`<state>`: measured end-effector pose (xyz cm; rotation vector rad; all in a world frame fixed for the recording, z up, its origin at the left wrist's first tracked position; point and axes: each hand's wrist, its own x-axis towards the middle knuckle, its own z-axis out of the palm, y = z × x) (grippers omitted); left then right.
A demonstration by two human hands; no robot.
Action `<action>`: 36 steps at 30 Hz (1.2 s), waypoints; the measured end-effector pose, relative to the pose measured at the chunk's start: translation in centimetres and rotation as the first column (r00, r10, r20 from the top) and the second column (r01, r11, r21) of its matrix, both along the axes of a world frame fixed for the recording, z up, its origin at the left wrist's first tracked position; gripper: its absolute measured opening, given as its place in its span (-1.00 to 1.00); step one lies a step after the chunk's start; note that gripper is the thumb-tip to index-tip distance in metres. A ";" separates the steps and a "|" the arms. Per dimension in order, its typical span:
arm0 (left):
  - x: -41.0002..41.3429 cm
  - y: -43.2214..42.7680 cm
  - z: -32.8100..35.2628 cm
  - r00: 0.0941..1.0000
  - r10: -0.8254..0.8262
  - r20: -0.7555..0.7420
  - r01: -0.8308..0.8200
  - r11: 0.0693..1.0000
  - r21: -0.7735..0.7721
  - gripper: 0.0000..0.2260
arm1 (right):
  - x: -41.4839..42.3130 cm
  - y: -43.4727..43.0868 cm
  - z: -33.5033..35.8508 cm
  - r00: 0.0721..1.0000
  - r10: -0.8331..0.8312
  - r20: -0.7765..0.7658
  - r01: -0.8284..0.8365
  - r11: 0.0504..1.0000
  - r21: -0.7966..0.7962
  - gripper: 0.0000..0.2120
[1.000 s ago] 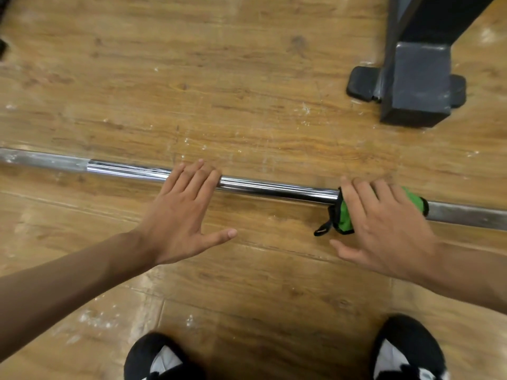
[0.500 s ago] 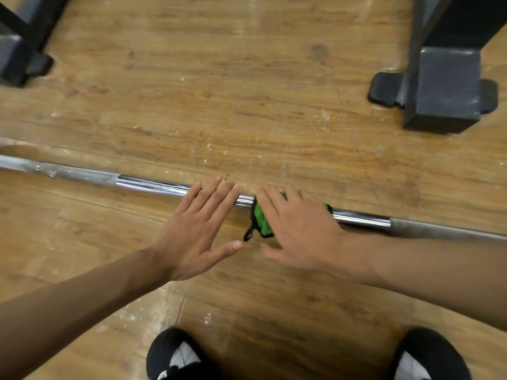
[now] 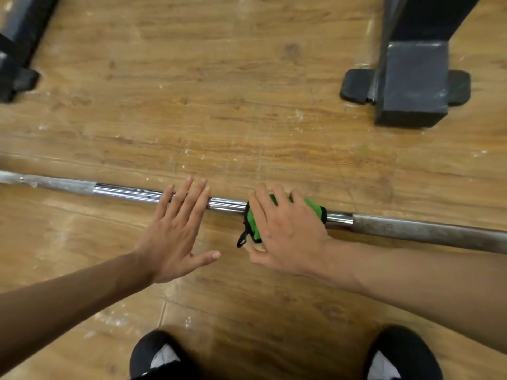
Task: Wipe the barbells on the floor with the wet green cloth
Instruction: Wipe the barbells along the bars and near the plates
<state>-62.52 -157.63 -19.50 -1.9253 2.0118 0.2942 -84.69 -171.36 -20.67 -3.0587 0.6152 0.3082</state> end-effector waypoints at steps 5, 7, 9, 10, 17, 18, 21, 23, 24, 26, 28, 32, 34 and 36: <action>0.5 -1.3 0.9 0.996 0.057 -0.074 -0.057 0.998 0.002 -0.12 | 3.2 0.2 -0.1 0.997 0.016 0.073 -0.019 0.999 0.036 -0.06; 0.9 -1.6 1.6 0.991 0.094 -0.097 -0.095 0.995 -0.010 -0.17 | 3.6 -0.6 -0.4 0.994 0.017 0.109 -0.021 0.999 0.033 -0.10; 1.6 -1.8 2.4 0.987 0.133 -0.091 -0.133 0.991 0.006 -0.17 | 3.8 -1.6 -0.7 0.993 0.002 0.121 -0.005 1.000 0.020 -0.12; 2.1 -1.8 2.9 0.988 0.132 -0.084 -0.130 0.991 0.038 -0.16 | 4.0 -1.9 -0.7 0.993 -0.005 0.116 0.003 1.000 0.023 -0.11; 4.4 -1.4 4.2 0.996 0.084 -0.010 -0.082 0.990 0.113 -0.08 | 5.1 -2.6 1.1 0.998 -0.065 0.004 0.065 0.997 0.036 -0.08; 5.0 -1.7 4.2 0.998 0.068 0.000 -0.068 0.992 0.111 -0.06 | 5.1 -2.9 1.3 0.997 -0.080 -0.011 0.080 0.997 0.020 -0.08; 7.3 -2.1 4.6 0.999 -0.029 0.037 0.025 0.994 0.108 -0.06 | 4.9 -3.3 1.9 0.989 -0.128 -0.074 0.126 0.992 -0.028 -0.11; 9.0 -2.1 5.0 0.990 -0.121 0.067 0.114 0.988 0.104 -0.06 | 4.6 -3.0 2.2 0.980 -0.164 -0.115 0.164 0.986 -0.013 -0.13; 10.0 -2.3 5.3 0.982 -0.161 0.095 0.153 0.984 0.089 -0.05 | 4.5 -2.8 2.4 0.976 -0.180 -0.120 0.180 0.984 -0.009 -0.14; 11.6 -3.0 5.9 0.979 -0.176 0.103 0.167 0.982 0.087 -0.01 | 4.6 -2.6 2.8 0.963 -0.221 -0.152 0.230 0.972 0.045 -0.12; 13.0 -3.6 6.4 0.983 -0.164 0.078 0.156 0.983 0.094 0.03 | 5.4 -2.4 3.3 0.940 -0.278 -0.198 0.302 0.948 0.104 -0.10; 15.9 -4.2 5.1 0.975 -0.219 0.031 0.215 0.972 0.096 0.04 | 8.1 -1.8 3.5 0.867 -0.413 -0.278 0.470 0.864 0.182 -0.16; 17.3 -4.2 3.7 0.967 -0.254 0.012 0.252 0.963 0.094 0.01 | 9.0 -1.0 3.0 0.833 -0.488 -0.260 0.531 0.838 0.128 -0.19; 18.6 -4.5 2.2 0.958 -0.287 -0.020 0.288 0.954 0.082 -0.04 | 9.4 -0.4 2.4 0.817 -0.553 -0.162 0.567 0.822 0.051 -0.21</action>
